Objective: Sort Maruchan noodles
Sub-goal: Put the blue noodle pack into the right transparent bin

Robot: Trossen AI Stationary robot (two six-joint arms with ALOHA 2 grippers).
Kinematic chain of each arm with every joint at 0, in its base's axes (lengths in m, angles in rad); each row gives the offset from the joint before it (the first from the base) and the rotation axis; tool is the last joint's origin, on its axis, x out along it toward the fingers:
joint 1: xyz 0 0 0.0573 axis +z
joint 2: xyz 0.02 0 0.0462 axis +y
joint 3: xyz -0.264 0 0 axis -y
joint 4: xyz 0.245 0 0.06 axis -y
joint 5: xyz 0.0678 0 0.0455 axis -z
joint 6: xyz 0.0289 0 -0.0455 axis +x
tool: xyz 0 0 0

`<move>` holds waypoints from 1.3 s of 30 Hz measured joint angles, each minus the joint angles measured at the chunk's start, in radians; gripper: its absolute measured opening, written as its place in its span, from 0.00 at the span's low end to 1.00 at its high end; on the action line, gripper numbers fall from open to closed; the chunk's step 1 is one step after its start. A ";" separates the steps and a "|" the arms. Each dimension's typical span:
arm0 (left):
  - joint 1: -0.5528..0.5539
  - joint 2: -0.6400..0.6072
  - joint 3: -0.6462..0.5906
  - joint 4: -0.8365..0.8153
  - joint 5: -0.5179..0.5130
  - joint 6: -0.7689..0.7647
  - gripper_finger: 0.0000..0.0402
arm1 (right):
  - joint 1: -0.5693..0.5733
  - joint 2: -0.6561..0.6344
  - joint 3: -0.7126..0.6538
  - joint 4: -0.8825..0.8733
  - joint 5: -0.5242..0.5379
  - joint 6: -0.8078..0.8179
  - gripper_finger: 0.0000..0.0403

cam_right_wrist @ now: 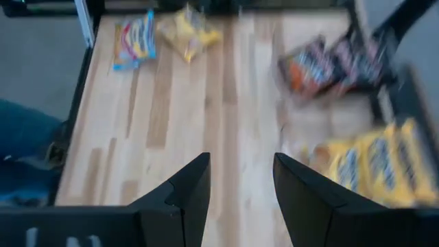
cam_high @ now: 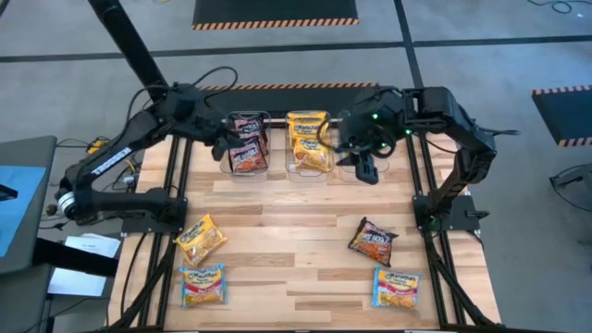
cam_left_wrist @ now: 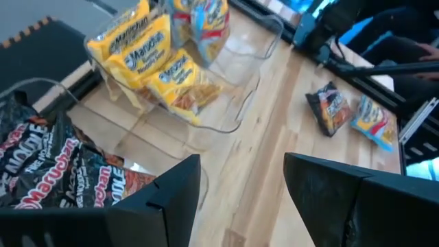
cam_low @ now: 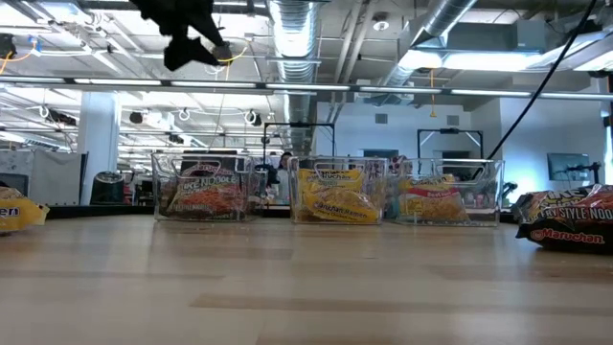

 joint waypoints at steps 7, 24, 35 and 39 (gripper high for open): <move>-0.094 -0.086 0.000 -0.022 -0.038 -0.059 0.49 | 0.077 0.001 -0.016 -0.086 -0.008 0.211 0.46; -0.399 -0.136 0.000 -0.063 -0.023 -0.082 0.49 | 0.351 0.052 -0.025 -0.089 0.005 0.688 0.46; -0.596 -0.135 -0.001 -0.065 -0.035 -0.109 0.49 | 0.532 0.151 -0.075 -0.070 0.023 0.851 0.46; -0.649 -0.136 -0.001 -0.065 -0.070 -0.114 0.49 | 0.563 0.155 -0.191 -0.063 -0.028 0.902 0.46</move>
